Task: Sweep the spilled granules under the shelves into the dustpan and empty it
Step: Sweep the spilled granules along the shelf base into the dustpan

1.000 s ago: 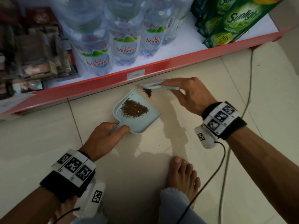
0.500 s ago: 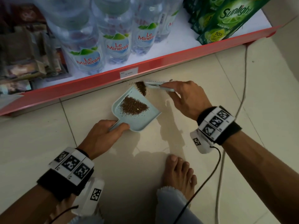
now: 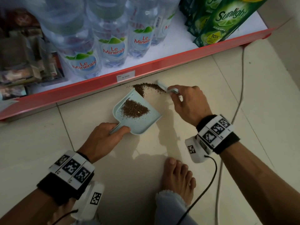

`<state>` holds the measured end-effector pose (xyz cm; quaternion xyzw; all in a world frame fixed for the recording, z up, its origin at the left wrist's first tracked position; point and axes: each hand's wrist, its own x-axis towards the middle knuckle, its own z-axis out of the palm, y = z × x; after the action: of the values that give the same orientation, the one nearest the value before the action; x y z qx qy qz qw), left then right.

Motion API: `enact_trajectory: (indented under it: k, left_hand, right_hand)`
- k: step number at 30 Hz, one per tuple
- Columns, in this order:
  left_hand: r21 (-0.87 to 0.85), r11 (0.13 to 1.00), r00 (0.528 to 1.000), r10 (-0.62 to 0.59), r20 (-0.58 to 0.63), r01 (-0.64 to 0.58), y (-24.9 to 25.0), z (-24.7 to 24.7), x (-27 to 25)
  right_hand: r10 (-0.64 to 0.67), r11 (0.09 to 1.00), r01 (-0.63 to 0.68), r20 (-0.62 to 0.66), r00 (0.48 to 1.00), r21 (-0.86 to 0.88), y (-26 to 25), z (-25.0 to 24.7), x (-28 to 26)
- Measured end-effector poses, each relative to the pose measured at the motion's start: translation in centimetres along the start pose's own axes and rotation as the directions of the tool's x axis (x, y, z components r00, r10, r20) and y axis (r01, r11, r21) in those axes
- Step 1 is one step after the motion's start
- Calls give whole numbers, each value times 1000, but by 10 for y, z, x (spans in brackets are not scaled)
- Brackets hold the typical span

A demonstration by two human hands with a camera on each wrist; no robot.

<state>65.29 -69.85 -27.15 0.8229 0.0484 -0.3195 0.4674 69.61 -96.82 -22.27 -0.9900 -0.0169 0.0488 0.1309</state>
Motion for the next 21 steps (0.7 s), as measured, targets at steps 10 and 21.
enact_trajectory:
  k: [10, 21]
  left_hand:
    - [8, 1000, 1000, 5, 3, -5, -2, 3, 0]
    - [-7, 1000, 1000, -1, -4, 1, -9, -3, -6]
  right_hand:
    - [245, 960, -264, -185, 952, -89, 34, -16, 29]
    - [32, 985, -85, -330, 943, -147, 7, -7, 18]
